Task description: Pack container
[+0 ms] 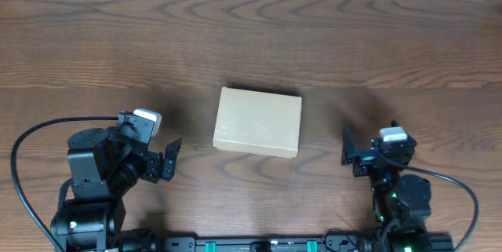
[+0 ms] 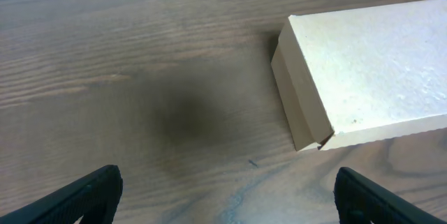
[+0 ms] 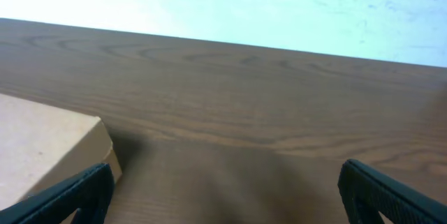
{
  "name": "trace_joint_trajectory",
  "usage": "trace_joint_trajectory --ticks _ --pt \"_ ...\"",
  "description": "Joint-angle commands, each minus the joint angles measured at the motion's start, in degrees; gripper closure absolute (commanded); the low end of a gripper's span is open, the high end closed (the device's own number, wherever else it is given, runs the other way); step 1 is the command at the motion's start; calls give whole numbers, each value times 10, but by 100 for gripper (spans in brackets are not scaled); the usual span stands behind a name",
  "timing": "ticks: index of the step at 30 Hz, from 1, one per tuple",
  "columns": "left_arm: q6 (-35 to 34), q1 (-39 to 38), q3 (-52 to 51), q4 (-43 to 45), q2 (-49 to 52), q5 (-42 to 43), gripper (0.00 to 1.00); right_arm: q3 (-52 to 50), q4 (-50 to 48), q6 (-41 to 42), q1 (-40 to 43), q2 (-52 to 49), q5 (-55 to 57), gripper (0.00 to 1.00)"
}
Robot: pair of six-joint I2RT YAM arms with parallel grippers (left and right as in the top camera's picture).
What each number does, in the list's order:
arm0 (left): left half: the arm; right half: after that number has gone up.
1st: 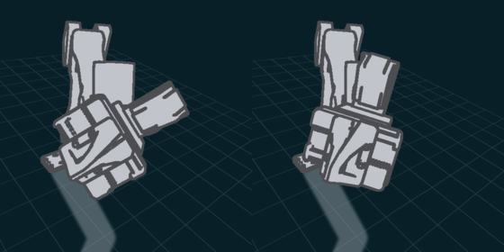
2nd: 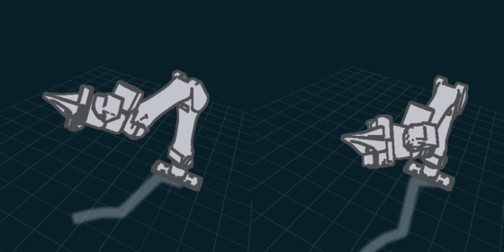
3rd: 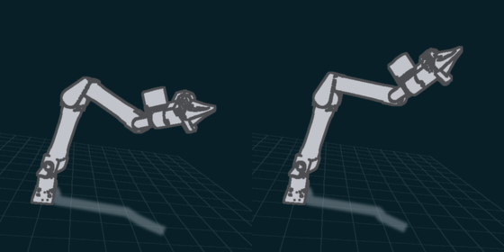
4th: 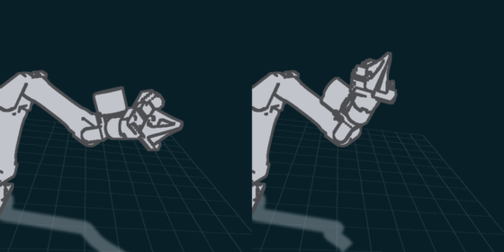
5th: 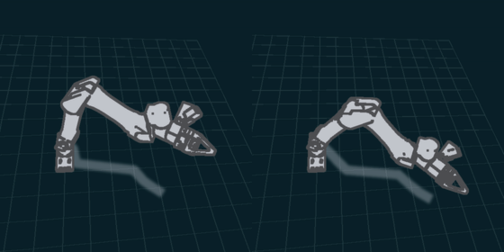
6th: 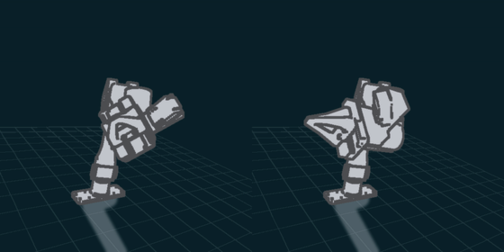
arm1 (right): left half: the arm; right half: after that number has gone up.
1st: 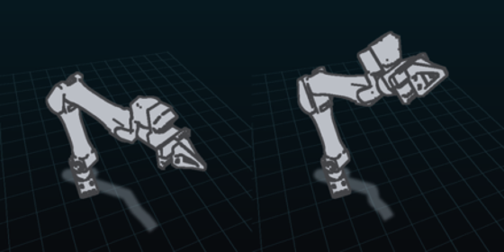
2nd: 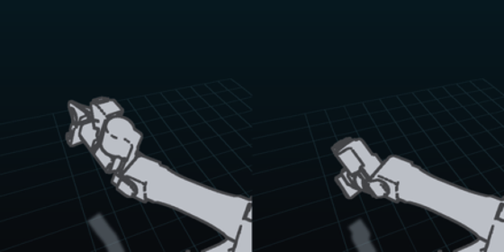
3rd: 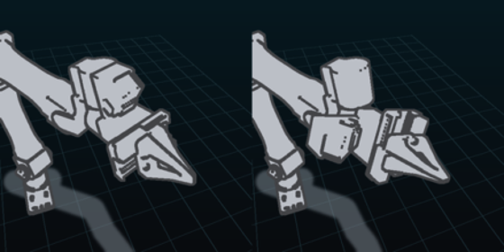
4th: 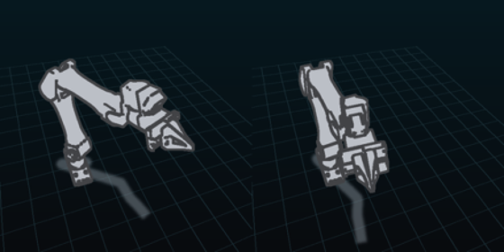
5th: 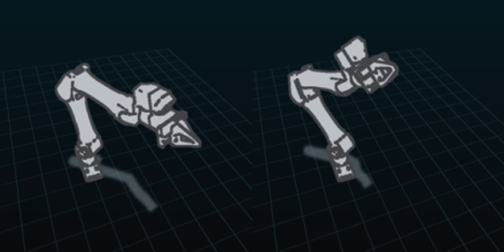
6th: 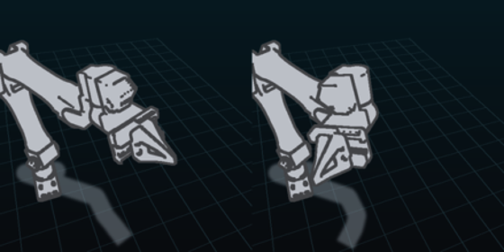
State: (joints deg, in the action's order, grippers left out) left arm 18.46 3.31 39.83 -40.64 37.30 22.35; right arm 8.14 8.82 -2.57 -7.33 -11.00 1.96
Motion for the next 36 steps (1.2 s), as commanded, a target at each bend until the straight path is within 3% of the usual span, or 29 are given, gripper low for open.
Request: trace_joint_trajectory --ticks 1,21,29,36 --pt "10 2 0 0 -1 6 5 -38 -27 -11 -6 15 8 1" --pt "10 2 0 0 -1 6 5 -69 -26 -39 -1 47 -8 1" --pt "10 2 0 0 -1 6 5 -69 -28 29 37 53 13 1" --pt "10 2 0 0 -1 6 5 -69 -28 30 38 54 10 1"
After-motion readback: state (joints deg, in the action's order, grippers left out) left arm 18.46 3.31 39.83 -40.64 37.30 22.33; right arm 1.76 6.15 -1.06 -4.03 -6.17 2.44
